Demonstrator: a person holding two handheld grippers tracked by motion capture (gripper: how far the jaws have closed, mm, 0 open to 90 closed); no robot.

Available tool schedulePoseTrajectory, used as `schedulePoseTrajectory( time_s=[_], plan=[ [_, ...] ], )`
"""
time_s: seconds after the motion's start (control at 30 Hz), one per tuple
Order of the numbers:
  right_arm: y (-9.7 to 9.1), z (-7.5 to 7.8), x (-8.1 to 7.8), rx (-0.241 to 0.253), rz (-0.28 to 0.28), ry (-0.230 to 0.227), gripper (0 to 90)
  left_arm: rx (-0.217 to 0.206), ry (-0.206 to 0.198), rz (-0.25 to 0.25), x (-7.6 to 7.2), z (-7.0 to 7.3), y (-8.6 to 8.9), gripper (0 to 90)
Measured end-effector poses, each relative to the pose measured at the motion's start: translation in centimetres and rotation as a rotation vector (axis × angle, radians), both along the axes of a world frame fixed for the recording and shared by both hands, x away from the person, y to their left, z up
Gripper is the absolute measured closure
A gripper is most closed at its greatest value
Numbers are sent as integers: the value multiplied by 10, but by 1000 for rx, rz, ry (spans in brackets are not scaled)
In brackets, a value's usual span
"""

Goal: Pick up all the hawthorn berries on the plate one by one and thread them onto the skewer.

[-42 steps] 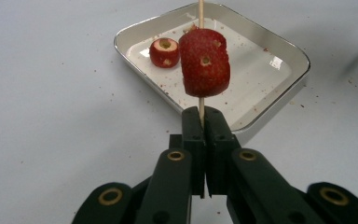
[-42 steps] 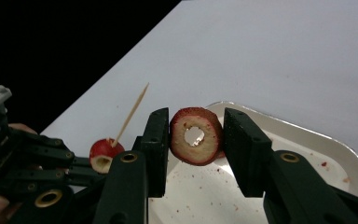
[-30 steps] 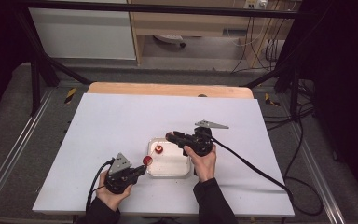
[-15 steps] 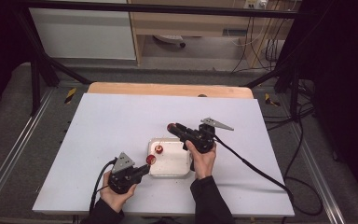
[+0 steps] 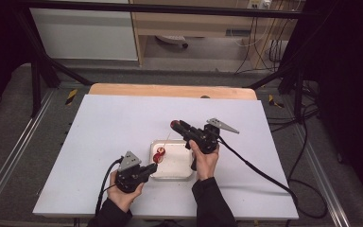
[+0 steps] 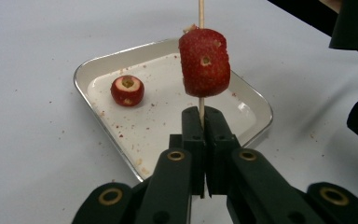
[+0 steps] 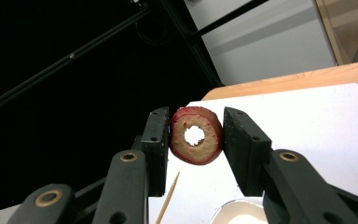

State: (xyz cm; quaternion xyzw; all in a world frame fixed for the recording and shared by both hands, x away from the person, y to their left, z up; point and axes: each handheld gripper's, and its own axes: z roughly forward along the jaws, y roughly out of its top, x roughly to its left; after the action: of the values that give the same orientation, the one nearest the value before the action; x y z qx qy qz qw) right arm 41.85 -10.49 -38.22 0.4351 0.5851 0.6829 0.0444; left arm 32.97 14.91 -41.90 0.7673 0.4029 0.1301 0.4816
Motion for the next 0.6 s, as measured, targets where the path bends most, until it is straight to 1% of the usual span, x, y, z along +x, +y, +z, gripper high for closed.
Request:
schedulePoseTrajectory(
  time_s=[0.1, 0.17, 0.23, 0.3, 0.6],
  plan=[
    [1, 0, -1, 14, -3, -11, 624, -2, -2, -3, 0, 1, -3, 880],
    [1, 0, -1, 22, -4, -8, 624, -3, -4, -5, 1, 2, -4, 880],
    [1, -1, -1, 19, -10, -22, 625, -10, -3, -4, 1, 3, -5, 880],
    [2, -1, -1, 26, -5, -19, 625, -11, -5, -3, 1, 3, -6, 880],
    [4, -4, -2, 23, 4, -27, 625, -12, -1, -5, 3, 3, -9, 880]
  ],
)
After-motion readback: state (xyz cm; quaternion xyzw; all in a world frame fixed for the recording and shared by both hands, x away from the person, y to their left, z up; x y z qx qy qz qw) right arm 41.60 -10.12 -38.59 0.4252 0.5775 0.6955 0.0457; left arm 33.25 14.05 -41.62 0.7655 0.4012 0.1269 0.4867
